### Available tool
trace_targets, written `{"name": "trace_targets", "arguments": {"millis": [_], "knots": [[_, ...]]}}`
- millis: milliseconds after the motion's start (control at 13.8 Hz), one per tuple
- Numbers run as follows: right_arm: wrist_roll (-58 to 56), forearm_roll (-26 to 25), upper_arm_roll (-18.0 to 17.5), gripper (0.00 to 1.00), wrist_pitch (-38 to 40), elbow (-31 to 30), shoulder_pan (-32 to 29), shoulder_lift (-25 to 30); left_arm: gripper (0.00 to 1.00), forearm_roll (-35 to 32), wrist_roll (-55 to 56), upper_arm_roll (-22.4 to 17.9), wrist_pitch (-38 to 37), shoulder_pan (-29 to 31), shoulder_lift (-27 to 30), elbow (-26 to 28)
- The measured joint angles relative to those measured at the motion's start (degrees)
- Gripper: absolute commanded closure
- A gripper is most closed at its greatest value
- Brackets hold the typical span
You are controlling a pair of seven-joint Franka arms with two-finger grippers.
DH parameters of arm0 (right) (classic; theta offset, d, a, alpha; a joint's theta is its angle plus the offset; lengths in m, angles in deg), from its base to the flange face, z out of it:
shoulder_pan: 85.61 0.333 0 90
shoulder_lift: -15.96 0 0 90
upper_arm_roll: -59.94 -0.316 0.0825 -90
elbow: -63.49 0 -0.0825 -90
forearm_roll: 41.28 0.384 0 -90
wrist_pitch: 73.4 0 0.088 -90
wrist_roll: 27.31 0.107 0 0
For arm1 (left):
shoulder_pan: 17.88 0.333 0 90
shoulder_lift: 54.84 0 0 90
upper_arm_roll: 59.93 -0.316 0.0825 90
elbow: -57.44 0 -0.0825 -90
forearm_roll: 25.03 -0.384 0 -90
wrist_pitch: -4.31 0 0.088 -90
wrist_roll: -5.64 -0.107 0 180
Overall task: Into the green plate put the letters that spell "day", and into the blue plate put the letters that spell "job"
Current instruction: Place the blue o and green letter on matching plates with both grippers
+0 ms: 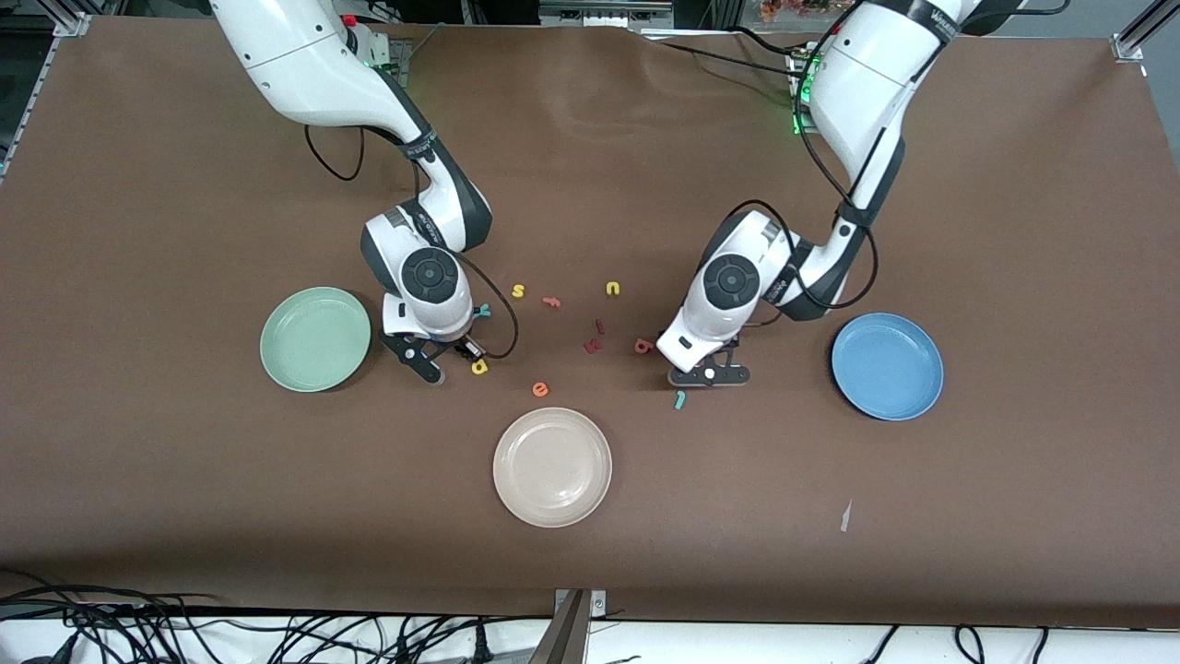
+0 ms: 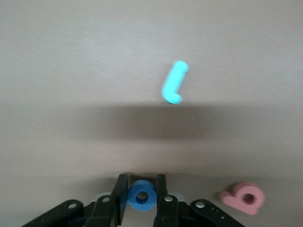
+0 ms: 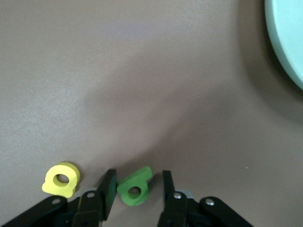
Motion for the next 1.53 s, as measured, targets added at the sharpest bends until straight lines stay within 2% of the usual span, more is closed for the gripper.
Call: {"name": "trace_targets", "arguments": {"millis": [145, 363, 654, 945, 1017, 1163, 1308, 1381, 1453, 1526], "knots": [[0.12, 0.00, -0.01, 0.78, 0.03, 0.00, 0.06, 0.02, 0.79, -0.10, -4.37, 0.01, -4.65, 2.74, 1.63, -0.77], [0.14, 0.00, -0.01, 1.00, 0.14, 0.00, 0.08, 0.08, 0.79, -0.10, -13.48, 0.07, -11.71, 7.95, 5.43, -0.88], [-2.83, -0.06, 0.56, 1.00, 3.27, 1.12, 0.05, 1.47, 0.79, -0.10, -28.76, 0.01, -17.27, 16.71, 10.05, 1.03], [-18.61, 2.05, 5.90, 1.00, 14.43, 3.50, -1.89, 7.24, 0.78, -0.15, -40.91, -0.01, -16.43, 24.43, 11.85, 4.68], [-22.62, 3.04, 7.73, 1.00, 15.79, 3.42, -2.88, 8.23, 0.67, -0.15, -42.69, -0.02, -14.81, 25.33, 11.66, 5.62], [-31.00, 4.64, 11.52, 1.00, 15.89, 1.84, -4.28, 9.02, 0.00, -0.16, -44.52, -0.01, -9.28, 26.21, 10.72, 8.25], [-36.43, 7.94, 13.34, 1.00, 12.59, -1.67, -5.14, 9.13, 0.00, -0.16, -45.59, 0.02, -6.29, 26.32, 9.46, 9.60], [-37.14, 8.70, 13.59, 0.88, 9.54, -4.21, -5.17, 9.16, 0.00, -0.16, -45.67, 0.09, -6.08, 26.32, 9.24, 9.48], [-37.15, 8.83, 13.78, 0.37, 6.40, -6.87, -5.16, 9.15, 0.00, -0.16, -45.67, 0.22, -6.41, 26.30, 9.33, 8.78], [-37.15, 8.90, 14.06, 0.00, 3.81, -9.34, -5.18, 9.14, 0.00, -0.16, -45.47, 0.42, -7.49, 26.19, 9.41, 7.46]]}}
